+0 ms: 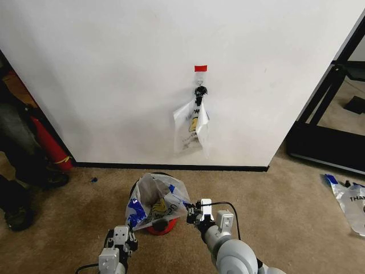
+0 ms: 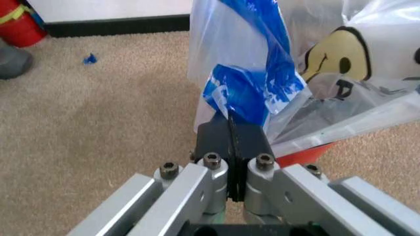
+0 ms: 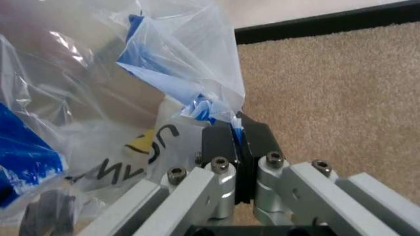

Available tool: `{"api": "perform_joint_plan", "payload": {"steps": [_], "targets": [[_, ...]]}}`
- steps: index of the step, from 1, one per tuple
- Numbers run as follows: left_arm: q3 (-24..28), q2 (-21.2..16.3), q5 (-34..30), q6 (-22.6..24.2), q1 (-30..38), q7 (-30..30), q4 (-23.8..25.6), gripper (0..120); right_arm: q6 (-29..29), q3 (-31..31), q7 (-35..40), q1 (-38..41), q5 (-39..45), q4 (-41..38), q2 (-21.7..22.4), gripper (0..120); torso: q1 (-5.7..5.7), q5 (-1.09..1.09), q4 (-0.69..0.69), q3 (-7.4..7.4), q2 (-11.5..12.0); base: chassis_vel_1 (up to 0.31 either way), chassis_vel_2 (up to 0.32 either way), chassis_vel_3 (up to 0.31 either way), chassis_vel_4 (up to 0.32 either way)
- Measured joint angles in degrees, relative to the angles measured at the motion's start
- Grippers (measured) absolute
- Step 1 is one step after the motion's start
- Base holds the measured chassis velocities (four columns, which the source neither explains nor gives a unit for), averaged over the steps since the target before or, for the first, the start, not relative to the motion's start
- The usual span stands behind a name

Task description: Pick up the garbage bag from the wall and place it over the trash bin.

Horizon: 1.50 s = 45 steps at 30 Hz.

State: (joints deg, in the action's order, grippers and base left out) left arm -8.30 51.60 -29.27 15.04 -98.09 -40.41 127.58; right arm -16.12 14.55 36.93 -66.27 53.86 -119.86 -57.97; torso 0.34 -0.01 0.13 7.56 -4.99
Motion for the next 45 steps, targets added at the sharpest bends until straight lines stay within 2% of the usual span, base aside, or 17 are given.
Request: {"api": "perform_joint_plan", "payload": {"steps": [5,9,11,18,21,26,34,40,45], "targets": [[-0.2,-2.0,-2.9,2.1,1.0,0.2,0.9,0,-2.5,0.0,0.6,-0.2,-0.3,-1.2,1.8,0,0.00,0.01,0.00,0.00,0.0,0.000,0.000,0.000,0.000],[0.6,-5.0,-6.3,4.6,3.3,0.7,2.5,0,-3.2,0.6,-2.2,0.7,-4.2,-1.5,3.9,0,0.00,0.00,0.01,0.00,0.0,0.000,0.000,0.000,0.000],[0.8,-7.3,-7.2,5.6,4.2,1.1,3.9,0,-3.8,0.7,-2.3,1.6,-3.6,-2.9,4.6,0,0.00,0.01,0.00,0.00,0.0,0.000,0.000,0.000,0.000],[1.3,-11.7,-8.9,7.2,4.7,1.8,5.5,0,-5.4,0.6,-1.7,2.5,-0.8,-4.5,7.1,0,0.01,0.01,0.01,0.00,0.0,0.000,0.000,0.000,0.000],[1.8,-11.7,-8.8,7.2,4.6,2.1,5.0,0,-6.6,0.5,-1.1,2.6,0.1,-4.7,7.4,0,0.01,0.00,0.00,0.00,0.0,0.000,0.000,0.000,0.000],[3.4,-9.7,-7.5,6.7,4.8,2.5,1.1,0,-9.9,1.0,1.1,3.8,2.6,-3.7,6.1,0,0.00,0.00,-0.01,0.00,0.0,0.000,0.000,0.000,0.000],[4.8,-9.4,-7.2,6.7,5.7,2.9,-0.6,0,-13.6,1.2,5.6,5.0,6.4,-2.5,4.3,0,0.00,0.01,-0.01,0.00,0.0,0.000,0.000,0.000,0.000],[6.4,-7.9,-6.1,5.8,9.3,3.6,-5.0,0,-12.7,1.3,4.3,5.4,5.3,1.0,3.0,0,0.00,0.00,0.01,0.00,0.0,0.000,0.000,0.000,0.000],[7.8,-5.5,-5.3,4.8,11.8,3.8,-9.0,0,-10.8,1.6,3.1,6.1,2.6,5.2,-0.8,0,0.00,0.00,0.00,0.00,0.0,0.000,0.000,0.000,0.000]]}}
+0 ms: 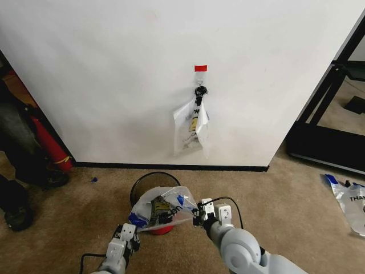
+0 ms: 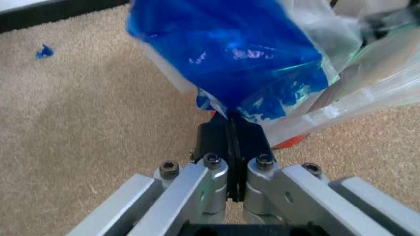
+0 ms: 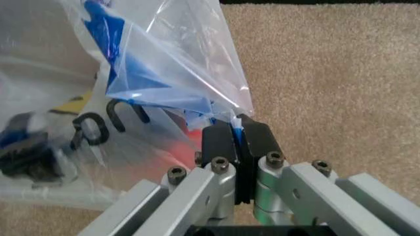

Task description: Pick up the garbage bag from the wall and place it over the trash bin.

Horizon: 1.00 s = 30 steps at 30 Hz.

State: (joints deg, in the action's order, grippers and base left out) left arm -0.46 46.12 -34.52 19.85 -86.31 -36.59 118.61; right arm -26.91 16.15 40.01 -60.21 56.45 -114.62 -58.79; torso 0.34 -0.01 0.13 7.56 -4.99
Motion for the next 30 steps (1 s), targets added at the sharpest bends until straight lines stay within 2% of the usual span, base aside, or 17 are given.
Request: {"api": "perform_joint_plan", "payload": {"steps": [26,30], "targets": [[1.1,2.5,2.1,-1.5,1.5,1.1,-4.9,0,-0.6,1.0,-0.5,2.2,-3.3,7.2,-4.0,0,0.00,0.01,0.00,0.00,0.0,0.000,0.000,0.000,0.000],[1.7,3.9,3.1,-1.9,1.7,1.2,-5.9,0,-0.4,1.1,-0.8,2.9,-3.6,8.7,-4.4,0,0.00,0.01,-0.01,0.00,0.0,0.000,0.000,0.000,0.000]]}}
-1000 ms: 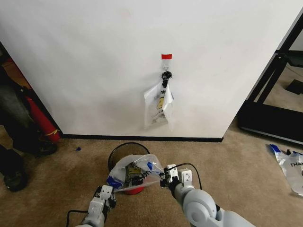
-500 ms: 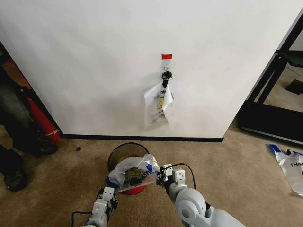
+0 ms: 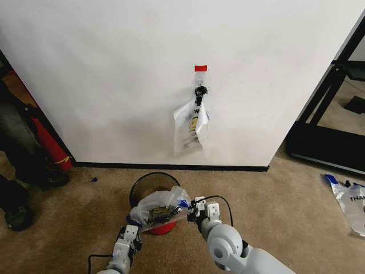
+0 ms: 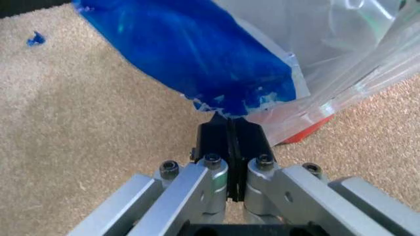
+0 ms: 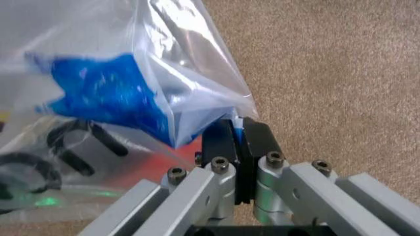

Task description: Pick up the garbage bag from the wall and place it over the trash bin.

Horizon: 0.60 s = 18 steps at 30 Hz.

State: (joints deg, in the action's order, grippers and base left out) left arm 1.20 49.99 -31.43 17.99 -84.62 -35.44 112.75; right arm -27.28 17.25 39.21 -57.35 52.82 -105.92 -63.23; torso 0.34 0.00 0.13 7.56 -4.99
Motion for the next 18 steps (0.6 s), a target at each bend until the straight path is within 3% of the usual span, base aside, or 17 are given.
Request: {"api": "perform_joint_plan", "payload": {"steps": [8,18], "targets": [[1.2,0.8,0.6,-0.6,2.3,-0.2,-2.0,0,0.5,0.3,-0.1,0.9,-0.3,2.0,-0.7,0,0.00,0.00,0.01,0.00,0.0,0.000,0.000,0.000,0.000],[0.7,0.0,0.2,-0.8,1.7,-0.5,-0.4,2,0.8,0.2,-0.1,1.0,0.2,1.2,-0.7,0,0.00,0.00,0.00,0.00,0.0,0.000,0.000,0.000,0.000]]}}
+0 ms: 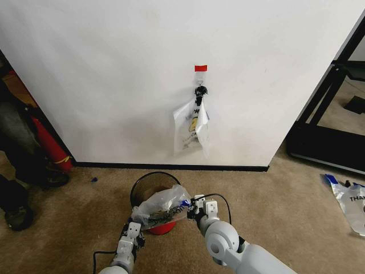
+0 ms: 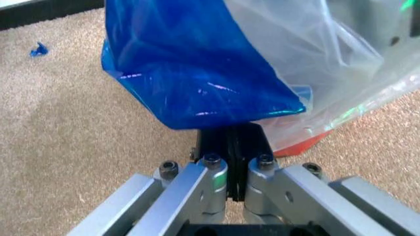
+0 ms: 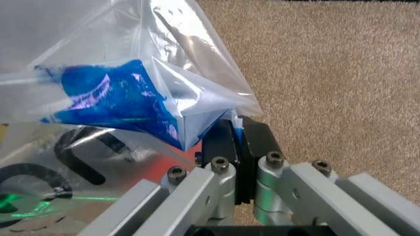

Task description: Pick up the garbage bag from the wall and place it over the trash bin.

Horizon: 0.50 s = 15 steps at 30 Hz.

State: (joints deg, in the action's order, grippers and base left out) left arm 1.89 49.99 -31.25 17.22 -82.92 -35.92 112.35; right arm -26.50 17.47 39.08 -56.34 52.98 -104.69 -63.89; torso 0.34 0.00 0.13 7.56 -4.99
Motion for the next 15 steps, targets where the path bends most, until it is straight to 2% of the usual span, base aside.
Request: {"api": "perform_joint_plan", "payload": {"steps": [5,6,8,9,15], "targets": [[-0.7,-1.1,0.6,0.7,-2.3,0.0,2.7,22,-0.3,-0.5,0.6,-0.7,1.0,-2.4,0.6,18,0.00,0.00,0.00,-0.01,0.0,0.000,0.000,0.000,0.000],[-0.7,-1.1,0.6,0.7,-2.3,0.0,2.7,22,-0.3,-0.5,0.6,-0.7,1.0,-2.4,0.6,18,0.00,0.00,0.00,-0.01,0.0,0.000,0.000,0.000,0.000],[-1.2,-1.9,1.5,0.8,-3.5,0.1,4.2,28,0.0,-0.9,0.6,-1.4,1.4,-4.0,1.4,26,0.00,0.01,0.00,-0.01,0.0,0.000,0.000,0.000,0.000],[-1.3,-2.3,2.0,0.8,-3.9,0.1,5.0,34,0.1,-1.1,0.5,-1.7,1.6,-4.8,1.9,31,0.00,0.00,0.00,-0.01,0.0,0.000,0.000,0.000,0.000],[-1.7,-4.4,6.4,-1.8,-5.8,1.2,7.9,55,2.3,-1.8,-2.6,-3.5,-1.9,-8.0,5.6,52,0.00,0.01,0.00,-0.01,0.0,0.000,0.000,0.000,0.000]]}}
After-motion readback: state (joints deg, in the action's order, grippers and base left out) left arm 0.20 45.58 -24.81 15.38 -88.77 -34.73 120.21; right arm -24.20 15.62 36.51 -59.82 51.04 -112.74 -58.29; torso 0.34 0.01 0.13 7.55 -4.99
